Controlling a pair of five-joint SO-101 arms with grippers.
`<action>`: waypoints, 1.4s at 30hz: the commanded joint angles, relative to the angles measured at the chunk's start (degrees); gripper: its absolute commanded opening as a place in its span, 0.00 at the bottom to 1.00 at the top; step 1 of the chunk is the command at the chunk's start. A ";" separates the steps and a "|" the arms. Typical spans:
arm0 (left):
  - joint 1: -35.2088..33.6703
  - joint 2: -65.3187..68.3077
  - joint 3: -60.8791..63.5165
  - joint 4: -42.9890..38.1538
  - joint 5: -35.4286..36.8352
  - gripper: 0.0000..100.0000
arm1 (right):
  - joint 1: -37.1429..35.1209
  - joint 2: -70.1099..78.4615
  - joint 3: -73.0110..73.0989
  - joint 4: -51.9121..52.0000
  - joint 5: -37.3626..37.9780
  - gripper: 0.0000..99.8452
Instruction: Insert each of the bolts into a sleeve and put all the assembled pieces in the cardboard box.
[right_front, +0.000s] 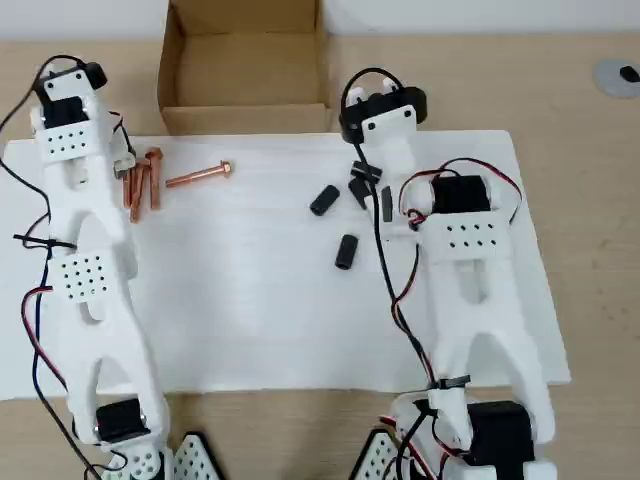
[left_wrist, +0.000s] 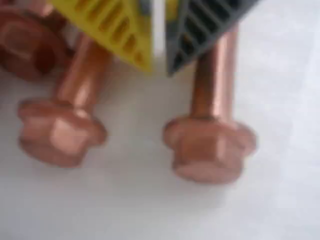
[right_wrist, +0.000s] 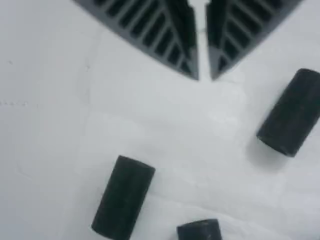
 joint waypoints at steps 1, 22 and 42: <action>-0.53 -1.36 -3.60 -0.70 0.35 0.06 | 0.92 0.13 -1.19 -0.09 -0.44 0.01; -5.19 -1.10 -11.87 3.60 0.26 0.07 | 0.92 0.13 3.82 -4.22 -0.18 0.01; -4.66 -0.84 -11.43 2.11 -0.97 0.14 | 0.92 0.13 3.65 -4.22 -0.18 0.01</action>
